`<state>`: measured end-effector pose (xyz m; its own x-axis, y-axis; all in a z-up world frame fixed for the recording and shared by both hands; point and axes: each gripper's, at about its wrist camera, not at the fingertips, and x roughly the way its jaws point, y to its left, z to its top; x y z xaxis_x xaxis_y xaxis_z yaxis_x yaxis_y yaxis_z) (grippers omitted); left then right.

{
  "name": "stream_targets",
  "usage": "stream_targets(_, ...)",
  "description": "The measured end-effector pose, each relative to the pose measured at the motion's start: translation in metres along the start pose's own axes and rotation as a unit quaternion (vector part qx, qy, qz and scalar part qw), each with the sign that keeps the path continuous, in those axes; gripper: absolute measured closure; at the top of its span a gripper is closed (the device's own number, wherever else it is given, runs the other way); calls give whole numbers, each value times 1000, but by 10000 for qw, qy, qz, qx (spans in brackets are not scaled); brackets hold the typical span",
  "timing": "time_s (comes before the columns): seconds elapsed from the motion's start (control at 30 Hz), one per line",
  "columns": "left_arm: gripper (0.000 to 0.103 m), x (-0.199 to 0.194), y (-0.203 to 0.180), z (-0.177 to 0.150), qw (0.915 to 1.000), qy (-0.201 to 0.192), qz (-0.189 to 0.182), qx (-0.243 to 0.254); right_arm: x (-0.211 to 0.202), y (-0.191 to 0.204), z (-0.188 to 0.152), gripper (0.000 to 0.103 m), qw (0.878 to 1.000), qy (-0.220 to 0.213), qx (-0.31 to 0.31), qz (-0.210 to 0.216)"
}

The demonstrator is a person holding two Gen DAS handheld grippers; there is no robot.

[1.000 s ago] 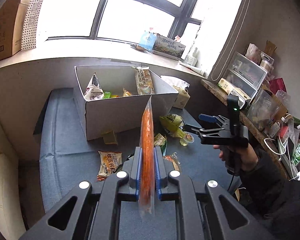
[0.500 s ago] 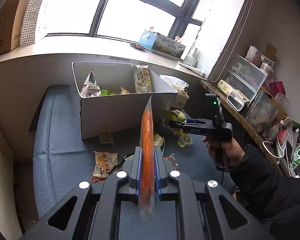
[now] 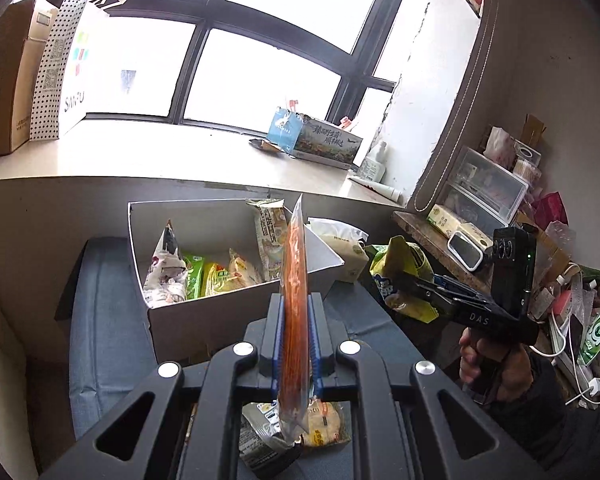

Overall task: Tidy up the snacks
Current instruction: 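Grasp the yellow chip bag with the right tool while the left tool carries the orange pack to the box, then release both snacks into the white box and withdraw both tools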

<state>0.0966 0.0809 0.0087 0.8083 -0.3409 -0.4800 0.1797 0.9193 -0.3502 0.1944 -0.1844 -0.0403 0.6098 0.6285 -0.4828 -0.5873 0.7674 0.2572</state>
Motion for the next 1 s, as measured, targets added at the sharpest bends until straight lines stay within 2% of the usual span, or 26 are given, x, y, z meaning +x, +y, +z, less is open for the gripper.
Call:
stream_targets(0.2, 91, 29, 18, 50, 9989, -306, 314, -177, 40, 7, 41, 38, 9998, 90, 173, 57)
stream_targets(0.3, 91, 47, 26, 73, 9970, -385, 666, 19, 69, 13, 66, 38, 9996, 283, 35, 82)
stream_targets(0.37, 90, 63, 34, 85, 9963, -353, 787, 51, 89, 20, 82, 38, 9989, 366, -230, -174)
stream_targets(0.5, 90, 94, 54, 101, 9937, -271, 1083, 87, 130, 18, 105, 38, 9975, 609, -169, -305)
stream_targets(0.6, 86, 121, 73, 104, 9929, 116, 1181, -82, 159, 20, 113, 32, 9956, 751, -185, -537)
stream_targets(0.63, 64, 128, 78, 103, 9916, 221, 1266, -169, 168, 19, 113, 18, 9950, 810, -157, -561)
stream_targets(0.67, 32, 132, 82, 101, 9894, 276, 1408, -219, 175, 17, 113, 1, 9945, 876, -112, -555)
stream_targets(0.73, 0, 126, 83, 95, 9868, 45, 1613, -146, 182, 15, 110, 0, 9930, 1014, -53, -600)
stream_targets(0.77, 0, 121, 83, 91, 9865, -45, 1632, -92, 182, 14, 108, 0, 9920, 1087, -48, -646)
stream_targets(0.87, 0, 119, 78, 84, 9864, 159, 1633, 41, 176, 13, 101, 0, 9926, 1026, -56, -652)
stream_targets(1.0, 0, 108, 70, 75, 9878, 179, 1548, 48, 162, 10, 96, 0, 9940, 858, 58, -673)
